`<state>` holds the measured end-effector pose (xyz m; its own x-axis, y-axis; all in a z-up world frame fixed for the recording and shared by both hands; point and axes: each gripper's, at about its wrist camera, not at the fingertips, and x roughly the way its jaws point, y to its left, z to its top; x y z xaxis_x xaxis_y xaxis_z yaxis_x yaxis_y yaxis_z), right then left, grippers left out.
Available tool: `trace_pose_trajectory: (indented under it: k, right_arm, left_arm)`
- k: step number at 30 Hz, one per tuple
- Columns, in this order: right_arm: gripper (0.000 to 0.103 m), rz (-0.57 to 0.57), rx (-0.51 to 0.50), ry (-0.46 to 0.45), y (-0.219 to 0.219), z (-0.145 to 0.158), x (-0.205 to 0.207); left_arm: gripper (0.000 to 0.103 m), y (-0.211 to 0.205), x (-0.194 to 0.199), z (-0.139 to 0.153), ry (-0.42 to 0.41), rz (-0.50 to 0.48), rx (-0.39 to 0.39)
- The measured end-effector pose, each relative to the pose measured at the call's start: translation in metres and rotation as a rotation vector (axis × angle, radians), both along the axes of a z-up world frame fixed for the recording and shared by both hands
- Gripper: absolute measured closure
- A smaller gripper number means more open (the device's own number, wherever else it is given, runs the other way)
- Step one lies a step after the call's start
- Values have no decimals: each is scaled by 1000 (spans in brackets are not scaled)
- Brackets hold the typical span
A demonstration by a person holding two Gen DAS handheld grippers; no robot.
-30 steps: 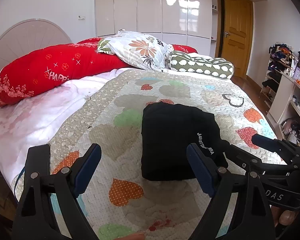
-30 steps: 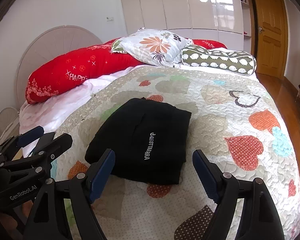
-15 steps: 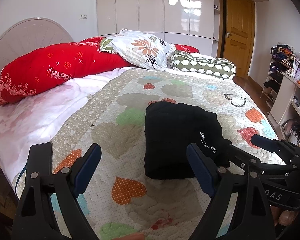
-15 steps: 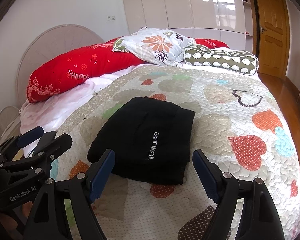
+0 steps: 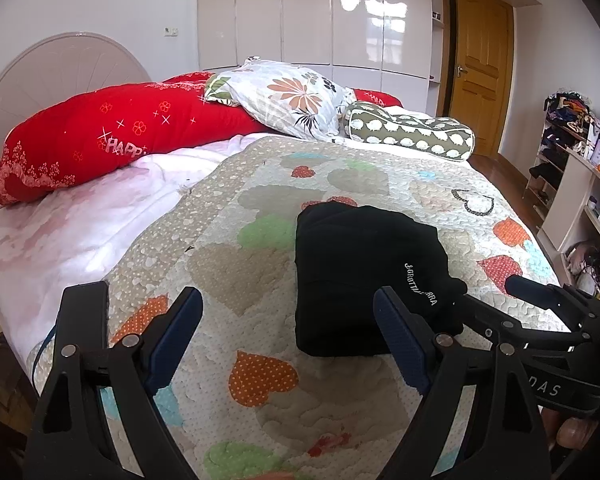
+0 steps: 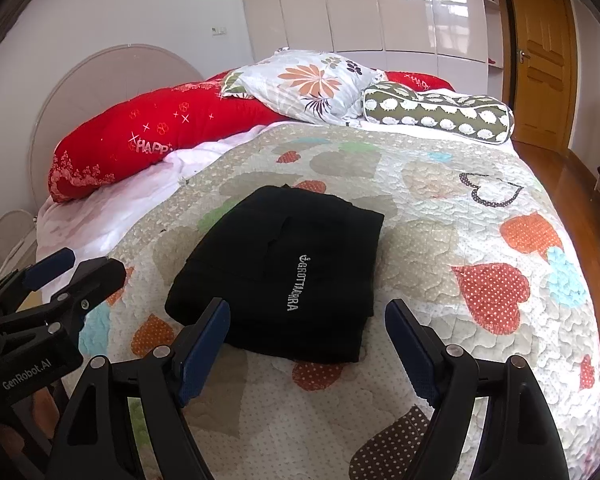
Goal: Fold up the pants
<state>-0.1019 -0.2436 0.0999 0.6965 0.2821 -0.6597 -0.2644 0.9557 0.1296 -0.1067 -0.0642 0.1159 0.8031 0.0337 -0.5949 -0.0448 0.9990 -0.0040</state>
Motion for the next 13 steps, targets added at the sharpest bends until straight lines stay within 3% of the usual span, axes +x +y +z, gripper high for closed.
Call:
trace_pose_trajectory:
  k: [13]
  right_arm:
    - [22, -5, 3, -1, -4, 3, -7]
  left_arm:
    - [15, -2, -4, -1, -6, -5, -1]
